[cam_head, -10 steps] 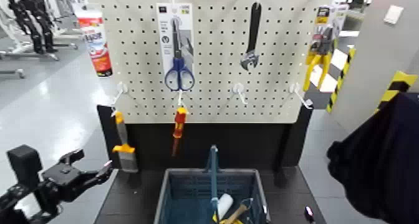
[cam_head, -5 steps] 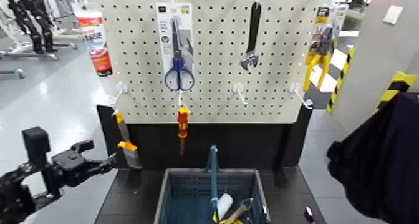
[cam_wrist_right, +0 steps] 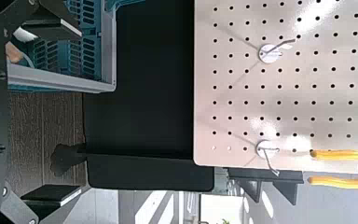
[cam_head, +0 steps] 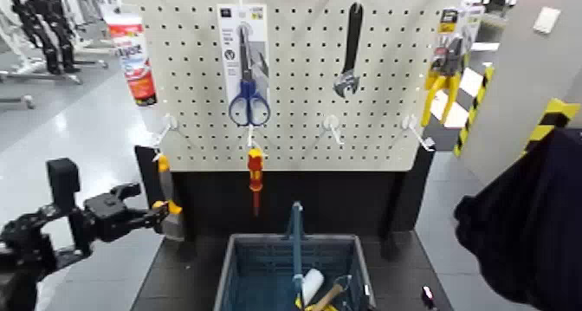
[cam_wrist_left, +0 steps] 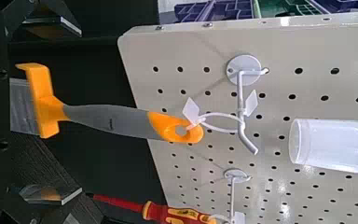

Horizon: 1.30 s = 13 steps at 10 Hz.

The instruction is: Put the yellow paint brush into the crate.

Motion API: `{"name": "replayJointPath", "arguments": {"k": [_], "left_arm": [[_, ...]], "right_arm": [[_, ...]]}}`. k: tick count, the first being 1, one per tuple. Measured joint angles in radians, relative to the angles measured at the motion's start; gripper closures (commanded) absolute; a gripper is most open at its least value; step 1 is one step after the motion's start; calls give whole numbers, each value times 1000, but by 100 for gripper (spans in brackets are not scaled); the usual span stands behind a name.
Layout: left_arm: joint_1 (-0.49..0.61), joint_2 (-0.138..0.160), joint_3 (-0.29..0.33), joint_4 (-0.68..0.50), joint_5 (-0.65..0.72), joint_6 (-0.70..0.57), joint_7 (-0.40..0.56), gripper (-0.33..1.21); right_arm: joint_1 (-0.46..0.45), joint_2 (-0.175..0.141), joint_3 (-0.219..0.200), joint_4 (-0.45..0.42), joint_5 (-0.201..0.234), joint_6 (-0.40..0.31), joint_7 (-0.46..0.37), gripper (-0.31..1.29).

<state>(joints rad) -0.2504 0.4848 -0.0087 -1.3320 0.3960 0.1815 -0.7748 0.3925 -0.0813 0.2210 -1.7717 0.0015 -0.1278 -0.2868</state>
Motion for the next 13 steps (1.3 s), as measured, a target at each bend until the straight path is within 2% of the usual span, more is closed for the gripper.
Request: {"name": "replayJointPath", "arguments": {"k": [4,9,10,11,12,13], "left_arm": [[-95,26,-90,84,53,-23,-20,12],[-138,24,-152,129,91,-32,-25,15],[-139,23,-156,129,92,-31,-24,37],[-139,21,-158,130,91,-29,-21,75],[-139,18,-158,130,91,-28,-17,83],[-139,17,-155,130,90,-30,-14,103]], "right_arm": [[-5,0,6,3,0,2,1,14],[-8,0,7,7,-2,0,2,14],[-8,0,8,8,-3,-1,2,14],[-8,0,7,9,-4,-3,2,14],[-8,-1,7,9,-5,-5,2,14],[-8,-1,6,10,-6,-6,2,14]]}}
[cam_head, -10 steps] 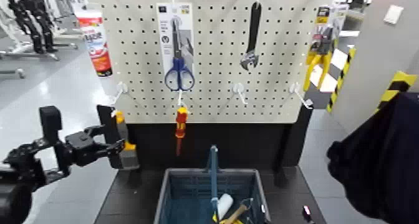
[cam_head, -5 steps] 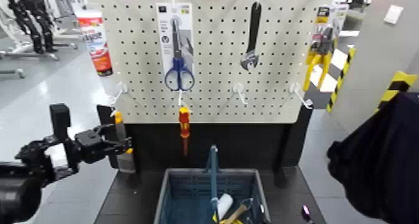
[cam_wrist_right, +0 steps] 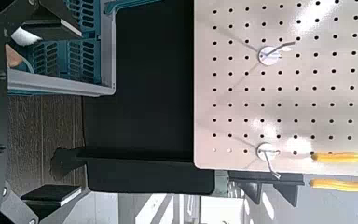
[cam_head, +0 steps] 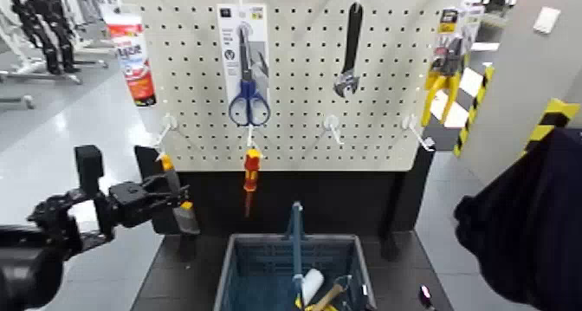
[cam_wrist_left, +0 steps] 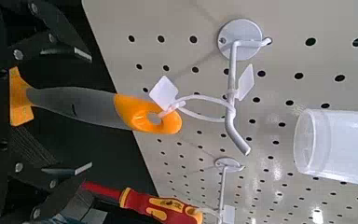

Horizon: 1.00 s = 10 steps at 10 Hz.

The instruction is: Put the yellow paint brush into the crate.

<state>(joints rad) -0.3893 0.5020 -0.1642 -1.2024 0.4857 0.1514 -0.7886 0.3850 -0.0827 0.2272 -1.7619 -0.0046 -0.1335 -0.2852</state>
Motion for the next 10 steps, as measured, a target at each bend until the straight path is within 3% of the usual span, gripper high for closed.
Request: {"name": "replayJointPath", "arguments": {"k": [4,10], "left_arm": [[5,0,3,-26,-20,8,34,120],[22,-5,12,-62,-48,13,39,120]], "right_arm": [[0,-1,-2,3,-2,-3,0,14],[0,-1,0,4,-2,-2,0,14]]}}
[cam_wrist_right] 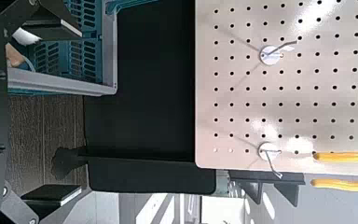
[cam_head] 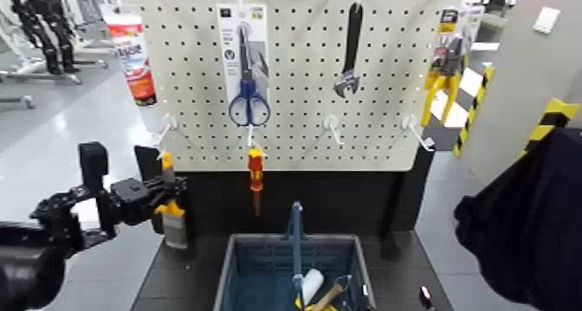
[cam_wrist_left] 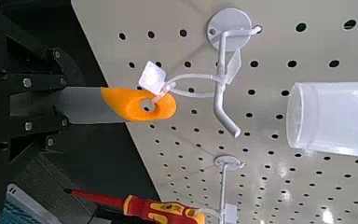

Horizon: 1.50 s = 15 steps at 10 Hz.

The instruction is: Put the yellow paint brush into the crate.

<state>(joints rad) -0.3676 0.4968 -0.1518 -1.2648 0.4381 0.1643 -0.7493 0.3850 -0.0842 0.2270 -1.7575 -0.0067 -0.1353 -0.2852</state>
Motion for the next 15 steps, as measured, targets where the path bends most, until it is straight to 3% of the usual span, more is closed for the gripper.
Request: {"name": "replayJointPath", "arguments": {"k": [10,15], "left_arm": [[146,-54,121,-255,-17,28,39,120],[169,-70,138,-360,5,55,52,120]], "right_arm": [[-2,-3,5,-1,-1,18,3,14],[-2,-3,5,-2,-1,19,3,14]]}}
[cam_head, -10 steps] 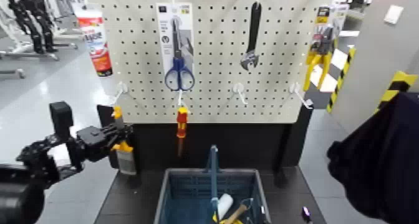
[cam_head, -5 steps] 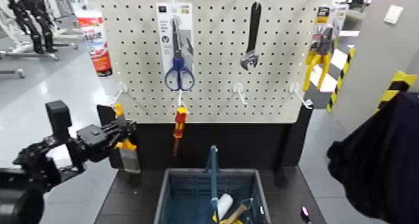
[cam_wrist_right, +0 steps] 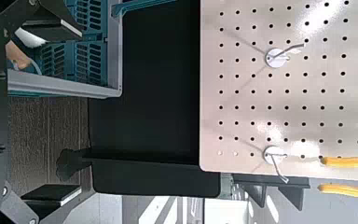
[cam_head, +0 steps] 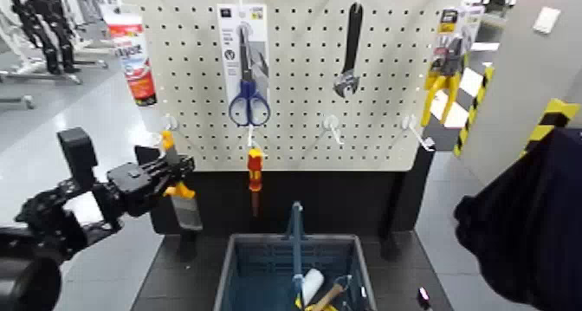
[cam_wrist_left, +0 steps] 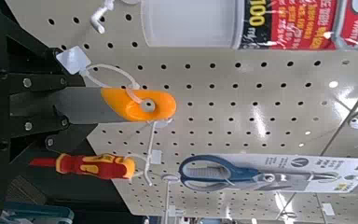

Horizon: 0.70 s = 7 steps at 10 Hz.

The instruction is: Put the yellow paint brush into the crate.

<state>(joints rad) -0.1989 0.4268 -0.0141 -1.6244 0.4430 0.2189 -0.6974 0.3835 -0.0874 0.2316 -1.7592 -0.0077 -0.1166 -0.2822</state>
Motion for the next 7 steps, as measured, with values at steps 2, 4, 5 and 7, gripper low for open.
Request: {"name": "replayJointPath", "arguments": {"k": [2,4,5,7], "left_arm": [[8,-11,-24,-12,67,2,6,120],[11,-20,-53,-12,115,0,11,120],[11,-22,-63,-11,133,4,13,120],[9,-27,-86,-3,166,12,18,120]], "right_arm": [[0,0,0,0,-1,0,0,14],[0,0,0,1,-3,-1,0,14],[0,1,0,2,-5,-2,0,14],[0,1,0,4,-8,-9,-1,14]]}}
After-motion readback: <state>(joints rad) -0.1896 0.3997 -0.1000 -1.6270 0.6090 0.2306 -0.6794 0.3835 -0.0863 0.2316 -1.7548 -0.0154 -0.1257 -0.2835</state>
